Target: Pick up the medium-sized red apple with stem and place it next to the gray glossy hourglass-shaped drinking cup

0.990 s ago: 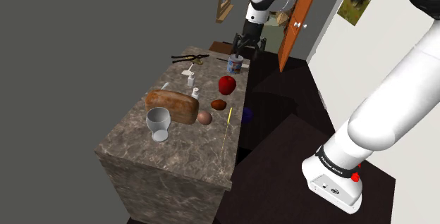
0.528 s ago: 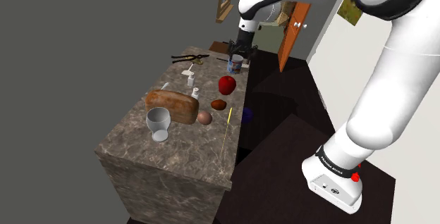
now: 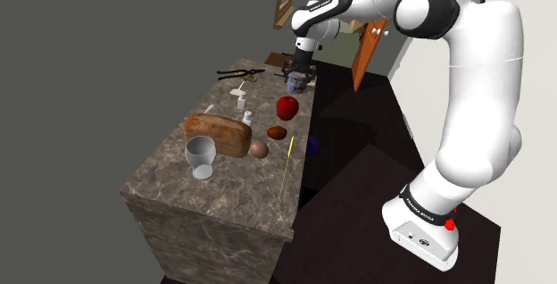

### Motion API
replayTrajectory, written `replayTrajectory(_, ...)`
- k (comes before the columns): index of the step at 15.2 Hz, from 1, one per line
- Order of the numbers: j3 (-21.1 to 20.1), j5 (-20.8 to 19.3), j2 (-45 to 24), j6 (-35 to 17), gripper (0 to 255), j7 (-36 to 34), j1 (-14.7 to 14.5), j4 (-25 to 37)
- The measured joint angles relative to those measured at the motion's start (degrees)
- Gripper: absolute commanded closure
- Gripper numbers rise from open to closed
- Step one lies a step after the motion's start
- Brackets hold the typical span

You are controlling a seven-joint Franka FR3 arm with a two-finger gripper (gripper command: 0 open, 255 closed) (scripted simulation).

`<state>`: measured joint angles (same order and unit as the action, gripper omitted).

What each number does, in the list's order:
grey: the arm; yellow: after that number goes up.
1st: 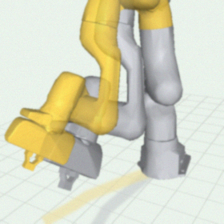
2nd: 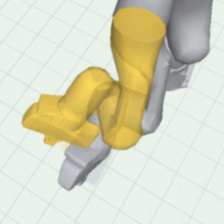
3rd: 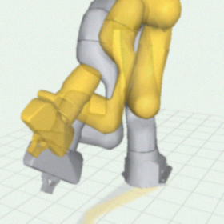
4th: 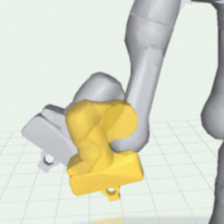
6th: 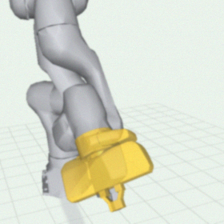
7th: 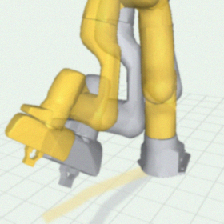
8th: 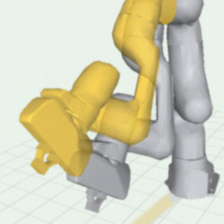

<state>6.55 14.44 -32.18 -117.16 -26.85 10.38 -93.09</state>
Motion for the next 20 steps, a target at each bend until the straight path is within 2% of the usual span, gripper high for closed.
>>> replayTrajectory(5,0.1,2.4,-10.8,1.3,0,-2.2,2.5,11.2)
replayTrajectory(12,-0.3,3.2,-13.6,-2.4,0,-2.0,2.4,10.1)
replayTrajectory(19,-0.4,3.3,-13.9,-2.8,0,-2.0,2.4,10.0)
replayTrajectory(20,-0.4,3.3,-13.9,-2.8,255,-2.0,2.4,10.0)
